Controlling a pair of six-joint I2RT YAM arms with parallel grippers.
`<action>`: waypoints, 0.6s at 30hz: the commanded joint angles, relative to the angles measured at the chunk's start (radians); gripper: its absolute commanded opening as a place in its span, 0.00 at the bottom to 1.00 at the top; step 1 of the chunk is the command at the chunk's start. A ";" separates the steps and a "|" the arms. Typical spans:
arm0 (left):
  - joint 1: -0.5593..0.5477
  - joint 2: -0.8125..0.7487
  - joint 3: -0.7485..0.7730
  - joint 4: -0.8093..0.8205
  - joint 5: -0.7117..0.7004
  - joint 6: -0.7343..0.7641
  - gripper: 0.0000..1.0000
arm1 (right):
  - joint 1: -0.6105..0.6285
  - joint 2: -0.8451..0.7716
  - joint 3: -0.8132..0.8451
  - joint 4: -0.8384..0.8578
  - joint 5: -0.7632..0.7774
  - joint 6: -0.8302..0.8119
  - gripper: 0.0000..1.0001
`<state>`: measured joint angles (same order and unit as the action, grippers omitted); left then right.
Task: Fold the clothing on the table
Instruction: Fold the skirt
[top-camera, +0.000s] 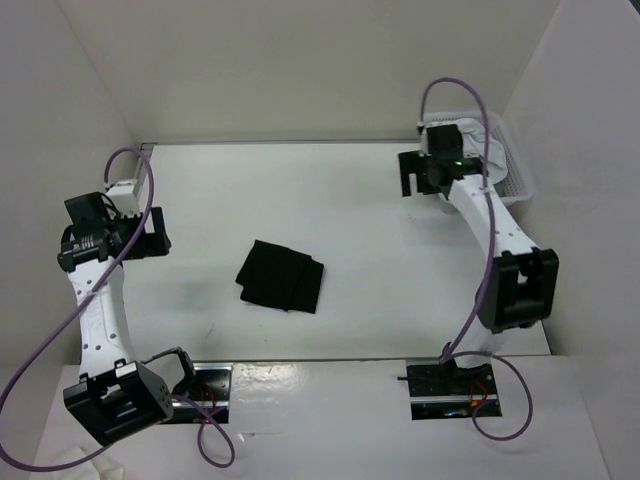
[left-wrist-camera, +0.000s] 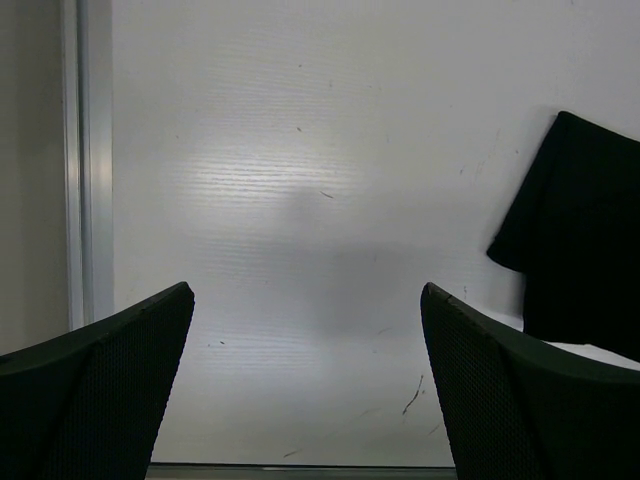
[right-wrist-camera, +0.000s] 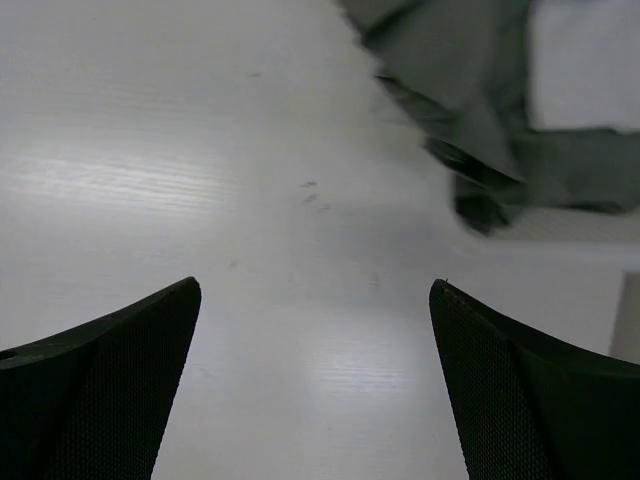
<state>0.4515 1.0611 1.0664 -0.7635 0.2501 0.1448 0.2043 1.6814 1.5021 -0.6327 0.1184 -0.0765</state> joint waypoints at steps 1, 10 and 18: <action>0.007 -0.020 -0.017 0.047 -0.015 -0.039 1.00 | -0.052 -0.127 -0.089 0.028 0.070 0.078 0.99; 0.007 0.002 -0.046 0.090 -0.026 -0.048 1.00 | -0.313 -0.489 -0.436 0.119 -0.042 0.078 0.99; 0.007 0.020 -0.065 0.110 -0.006 -0.048 1.00 | -0.528 -0.678 -0.543 0.119 -0.154 0.044 0.99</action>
<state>0.4515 1.0817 1.0073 -0.6868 0.2287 0.1223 -0.2836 1.0527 0.9821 -0.5770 0.0296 -0.0212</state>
